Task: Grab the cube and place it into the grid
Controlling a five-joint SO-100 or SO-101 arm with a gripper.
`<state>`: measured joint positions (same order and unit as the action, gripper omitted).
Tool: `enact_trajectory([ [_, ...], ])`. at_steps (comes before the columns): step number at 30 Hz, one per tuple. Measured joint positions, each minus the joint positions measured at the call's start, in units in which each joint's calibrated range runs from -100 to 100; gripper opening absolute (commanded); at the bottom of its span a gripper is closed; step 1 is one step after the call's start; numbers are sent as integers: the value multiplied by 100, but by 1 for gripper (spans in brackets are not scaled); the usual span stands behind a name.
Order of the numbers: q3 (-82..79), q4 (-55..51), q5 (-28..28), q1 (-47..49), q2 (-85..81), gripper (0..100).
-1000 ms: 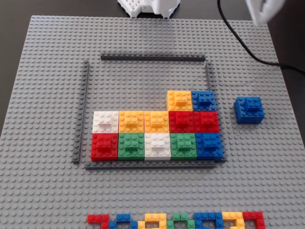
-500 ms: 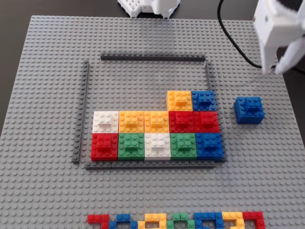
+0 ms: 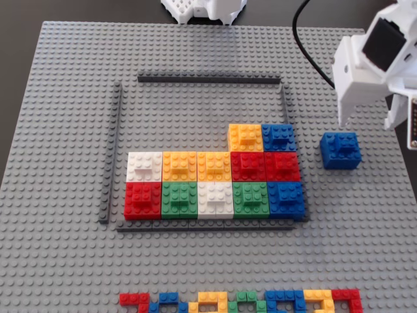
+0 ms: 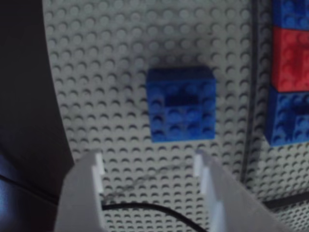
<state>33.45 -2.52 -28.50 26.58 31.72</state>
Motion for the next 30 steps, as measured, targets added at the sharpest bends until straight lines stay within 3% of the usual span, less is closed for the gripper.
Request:
enact_trajectory([
  [30, 459, -49, -137, -160, 577, 23],
])
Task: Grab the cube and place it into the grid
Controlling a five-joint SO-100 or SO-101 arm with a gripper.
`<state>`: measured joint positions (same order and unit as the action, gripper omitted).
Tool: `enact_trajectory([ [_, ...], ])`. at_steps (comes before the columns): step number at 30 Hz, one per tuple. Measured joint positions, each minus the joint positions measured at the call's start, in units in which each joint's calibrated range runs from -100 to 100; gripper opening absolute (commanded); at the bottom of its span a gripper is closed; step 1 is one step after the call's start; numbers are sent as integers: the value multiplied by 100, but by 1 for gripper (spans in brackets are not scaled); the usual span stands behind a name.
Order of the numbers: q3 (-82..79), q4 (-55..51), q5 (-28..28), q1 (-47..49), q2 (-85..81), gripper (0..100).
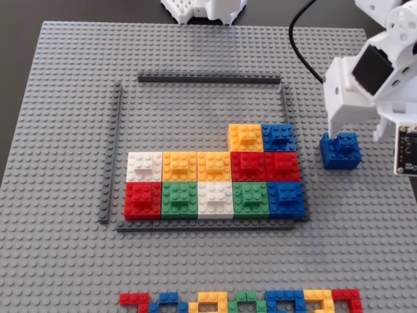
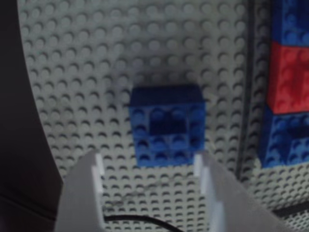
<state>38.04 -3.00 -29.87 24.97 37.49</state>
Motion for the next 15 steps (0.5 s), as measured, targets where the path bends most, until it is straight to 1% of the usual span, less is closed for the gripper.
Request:
enact_trajectory([
  [15, 106, 73, -73, 0, 102, 23],
])
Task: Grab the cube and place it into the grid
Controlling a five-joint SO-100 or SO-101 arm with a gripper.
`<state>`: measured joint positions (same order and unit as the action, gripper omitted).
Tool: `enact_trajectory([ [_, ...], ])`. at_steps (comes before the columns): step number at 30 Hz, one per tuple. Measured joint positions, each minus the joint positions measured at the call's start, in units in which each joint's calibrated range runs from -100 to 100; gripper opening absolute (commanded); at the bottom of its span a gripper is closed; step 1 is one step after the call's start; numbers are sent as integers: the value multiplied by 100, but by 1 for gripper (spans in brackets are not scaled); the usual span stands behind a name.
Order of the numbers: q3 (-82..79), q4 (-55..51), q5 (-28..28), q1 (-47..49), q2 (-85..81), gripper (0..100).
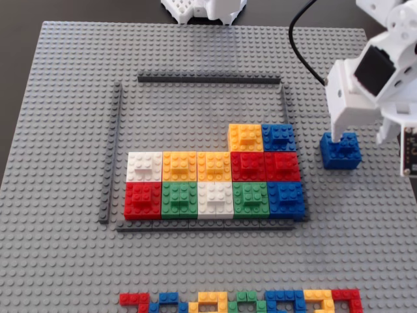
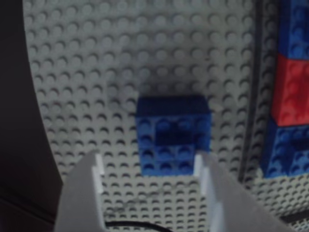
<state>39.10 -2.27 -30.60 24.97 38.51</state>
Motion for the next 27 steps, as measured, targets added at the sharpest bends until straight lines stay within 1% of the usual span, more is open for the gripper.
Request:
enact_trajectory([
  [6, 0, 39, 0, 0, 34, 20],
  [19, 62, 34, -34, -22, 76, 3],
  [27, 62, 34, -34, -29, 76, 1],
])
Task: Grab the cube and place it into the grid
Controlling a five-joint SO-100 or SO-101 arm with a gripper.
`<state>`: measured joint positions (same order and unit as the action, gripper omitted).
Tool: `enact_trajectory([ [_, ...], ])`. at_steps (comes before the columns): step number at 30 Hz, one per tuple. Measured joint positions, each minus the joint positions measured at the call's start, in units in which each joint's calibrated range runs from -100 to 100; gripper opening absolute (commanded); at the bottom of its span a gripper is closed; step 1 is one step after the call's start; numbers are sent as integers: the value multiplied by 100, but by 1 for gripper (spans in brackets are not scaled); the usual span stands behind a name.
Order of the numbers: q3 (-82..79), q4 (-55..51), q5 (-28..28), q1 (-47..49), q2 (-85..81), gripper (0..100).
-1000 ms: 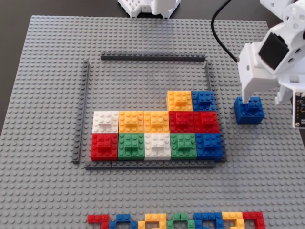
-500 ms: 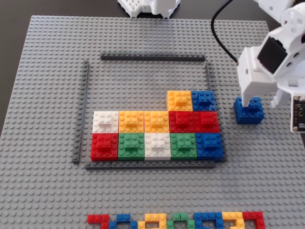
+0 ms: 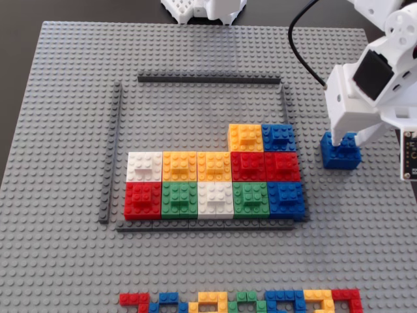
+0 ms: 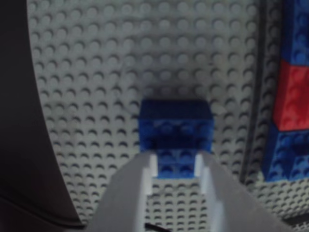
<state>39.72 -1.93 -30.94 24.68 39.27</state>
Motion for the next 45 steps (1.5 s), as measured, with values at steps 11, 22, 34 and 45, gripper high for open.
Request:
enact_trajectory([
  [11, 26, -215, -39, 0, -178, 1],
  [22, -441, -410, -230, 175, -1959, 1],
  [34, -2445, -459, -630, -314, -4080, 1],
  [45, -3989, -190, -1040, -1152, -5225, 1],
])
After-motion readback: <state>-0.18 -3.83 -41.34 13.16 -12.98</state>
